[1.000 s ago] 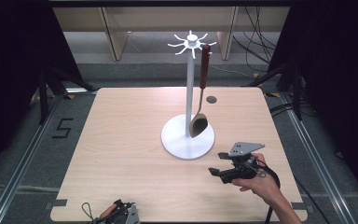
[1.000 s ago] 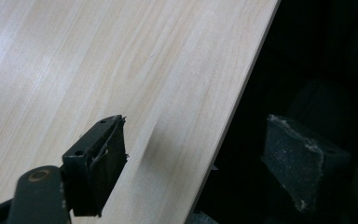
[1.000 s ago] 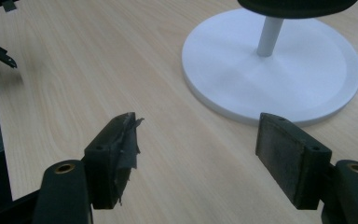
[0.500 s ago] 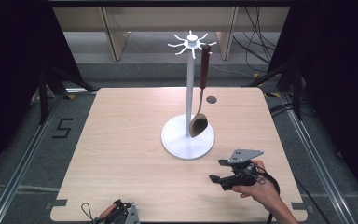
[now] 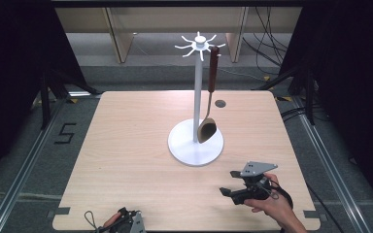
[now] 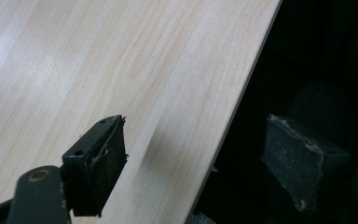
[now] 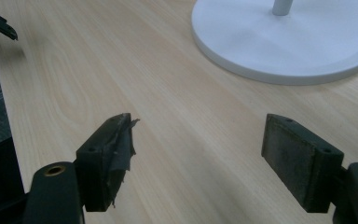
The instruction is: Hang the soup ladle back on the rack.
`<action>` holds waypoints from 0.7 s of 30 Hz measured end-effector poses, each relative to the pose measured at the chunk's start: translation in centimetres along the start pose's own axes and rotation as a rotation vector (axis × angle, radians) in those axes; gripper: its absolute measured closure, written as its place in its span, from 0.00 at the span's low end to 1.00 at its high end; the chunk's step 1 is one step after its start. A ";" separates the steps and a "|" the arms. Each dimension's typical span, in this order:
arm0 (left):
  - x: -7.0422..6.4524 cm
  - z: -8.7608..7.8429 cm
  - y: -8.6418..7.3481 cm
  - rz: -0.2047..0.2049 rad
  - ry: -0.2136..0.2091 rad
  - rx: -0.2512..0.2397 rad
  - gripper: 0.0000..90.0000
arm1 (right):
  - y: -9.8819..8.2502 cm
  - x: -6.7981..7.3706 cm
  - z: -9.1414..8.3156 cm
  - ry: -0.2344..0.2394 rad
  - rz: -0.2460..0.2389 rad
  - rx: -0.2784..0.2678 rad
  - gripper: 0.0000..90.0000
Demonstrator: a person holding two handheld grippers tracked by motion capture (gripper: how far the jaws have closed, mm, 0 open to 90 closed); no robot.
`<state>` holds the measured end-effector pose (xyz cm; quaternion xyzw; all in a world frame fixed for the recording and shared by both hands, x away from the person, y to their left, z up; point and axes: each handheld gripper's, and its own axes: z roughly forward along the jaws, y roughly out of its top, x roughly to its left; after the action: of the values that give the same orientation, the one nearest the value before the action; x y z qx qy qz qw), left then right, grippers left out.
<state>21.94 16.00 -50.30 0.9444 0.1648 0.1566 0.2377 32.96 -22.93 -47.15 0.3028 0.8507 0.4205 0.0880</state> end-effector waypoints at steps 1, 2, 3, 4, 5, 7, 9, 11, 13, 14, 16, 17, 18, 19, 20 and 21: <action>0.0 0.0 0.0 0.004 0.001 0.004 0.23 | -0.1 0.0 0.0 0.012 -0.002 0.000 0.28; 0.0 -0.1 0.0 0.001 0.005 0.005 0.23 | -0.2 0.0 -0.2 0.013 0.001 -0.001 0.28; 0.0 0.0 0.0 -0.004 0.005 0.000 0.23 | -0.3 0.1 -0.4 0.002 0.015 -0.004 0.27; 0.0 0.0 0.0 -0.004 0.005 0.000 0.23 | -0.5 0.0 -0.4 0.002 0.010 -0.002 0.26; 0.0 0.0 0.0 -0.003 0.005 0.001 0.23 | -0.6 0.2 -0.5 0.002 0.034 -0.002 0.24; 0.0 0.0 0.0 0.003 0.004 0.005 0.23 | -0.9 0.1 -0.6 -0.009 0.031 -0.002 0.23; 0.0 -0.1 0.0 0.002 0.004 0.006 0.23 | -1.1 0.3 -0.7 0.000 0.047 0.006 0.22; 0.0 0.0 0.0 0.000 0.001 0.000 0.23 | -1.4 0.4 -0.8 -0.007 0.048 0.010 0.22; 0.0 0.0 0.0 -0.001 0.005 0.002 0.23 | -1.7 0.5 -0.8 -0.013 0.048 0.014 0.20; 0.0 0.0 0.0 -0.002 0.005 0.002 0.23 | -1.8 0.3 -0.9 -0.009 0.028 0.015 0.20; 0.0 0.0 0.0 -0.001 0.005 0.002 0.23 | -2.0 0.4 -1.0 -0.024 0.019 0.011 0.20; 0.0 0.0 0.0 0.003 0.005 0.005 0.23 | -2.1 0.5 -1.1 -0.016 0.025 0.023 0.20; 0.0 0.0 0.0 0.003 0.004 0.006 0.23 | -2.2 0.5 -1.1 -0.015 0.009 0.016 0.20; 0.0 0.0 0.0 0.000 0.004 0.003 0.23 | -2.3 0.7 -1.2 -0.020 0.022 0.025 0.20; 0.0 0.0 0.0 0.000 0.004 0.003 0.23 | -2.4 0.7 -1.3 -0.020 0.014 0.029 0.20; 0.0 0.0 0.0 0.000 0.004 0.003 0.23 | -2.5 0.7 -1.3 -0.031 0.008 0.028 0.20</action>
<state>21.93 16.01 -50.29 0.9444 0.1655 0.1582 0.2359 30.74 -24.50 -48.21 0.3138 0.8538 0.4043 0.0952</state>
